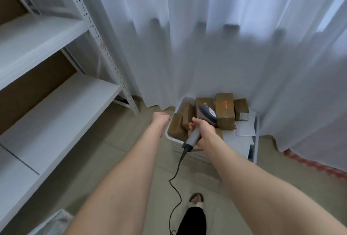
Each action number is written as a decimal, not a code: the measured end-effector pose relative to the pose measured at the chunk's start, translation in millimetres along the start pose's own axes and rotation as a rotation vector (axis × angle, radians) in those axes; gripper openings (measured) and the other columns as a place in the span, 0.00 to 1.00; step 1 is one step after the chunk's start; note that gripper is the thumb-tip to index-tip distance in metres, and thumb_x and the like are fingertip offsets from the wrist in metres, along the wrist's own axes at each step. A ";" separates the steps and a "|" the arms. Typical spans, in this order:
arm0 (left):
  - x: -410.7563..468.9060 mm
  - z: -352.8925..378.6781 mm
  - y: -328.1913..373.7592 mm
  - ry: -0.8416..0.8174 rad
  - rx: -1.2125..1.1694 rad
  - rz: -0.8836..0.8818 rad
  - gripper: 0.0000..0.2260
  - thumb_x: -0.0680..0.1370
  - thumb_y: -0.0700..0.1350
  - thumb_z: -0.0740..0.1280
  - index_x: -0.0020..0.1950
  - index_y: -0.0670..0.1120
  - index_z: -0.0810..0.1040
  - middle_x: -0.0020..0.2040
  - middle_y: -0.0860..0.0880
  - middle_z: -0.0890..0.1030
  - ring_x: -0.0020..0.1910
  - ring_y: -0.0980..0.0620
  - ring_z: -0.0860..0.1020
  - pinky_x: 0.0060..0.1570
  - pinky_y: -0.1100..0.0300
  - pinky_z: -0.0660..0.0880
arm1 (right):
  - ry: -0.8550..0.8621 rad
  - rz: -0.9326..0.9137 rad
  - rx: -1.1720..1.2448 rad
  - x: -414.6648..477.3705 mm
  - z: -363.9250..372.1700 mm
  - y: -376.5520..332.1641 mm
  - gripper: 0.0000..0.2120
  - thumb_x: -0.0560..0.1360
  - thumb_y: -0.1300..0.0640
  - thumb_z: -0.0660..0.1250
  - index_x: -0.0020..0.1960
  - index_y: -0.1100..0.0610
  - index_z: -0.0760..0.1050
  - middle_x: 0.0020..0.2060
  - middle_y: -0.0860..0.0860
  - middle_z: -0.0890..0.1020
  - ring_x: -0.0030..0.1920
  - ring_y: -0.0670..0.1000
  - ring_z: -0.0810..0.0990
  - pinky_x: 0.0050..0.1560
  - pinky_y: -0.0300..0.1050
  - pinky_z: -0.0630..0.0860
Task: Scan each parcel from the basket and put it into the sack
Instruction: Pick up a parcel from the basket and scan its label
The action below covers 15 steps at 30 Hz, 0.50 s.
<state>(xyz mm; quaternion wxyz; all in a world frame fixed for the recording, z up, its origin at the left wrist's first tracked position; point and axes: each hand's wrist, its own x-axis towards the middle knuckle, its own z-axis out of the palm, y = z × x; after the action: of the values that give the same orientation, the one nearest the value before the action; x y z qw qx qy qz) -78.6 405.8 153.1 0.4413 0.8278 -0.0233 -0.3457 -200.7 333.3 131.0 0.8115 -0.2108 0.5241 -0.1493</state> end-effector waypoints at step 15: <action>190.1 230.3 64.5 -0.210 0.172 -0.097 0.17 0.80 0.41 0.63 0.69 0.43 0.71 0.67 0.43 0.72 0.66 0.43 0.70 0.66 0.48 0.70 | 0.382 -0.039 -0.141 230.6 -82.1 -164.2 0.23 0.71 0.60 0.73 0.63 0.60 0.70 0.50 0.57 0.79 0.49 0.57 0.79 0.58 0.56 0.77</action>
<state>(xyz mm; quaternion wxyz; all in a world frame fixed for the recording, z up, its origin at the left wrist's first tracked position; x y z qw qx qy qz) -53.6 136.6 10.8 0.3464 0.8220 -0.0590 -0.4481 -185.6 68.8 1.5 0.6777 -0.2449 0.6734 -0.1652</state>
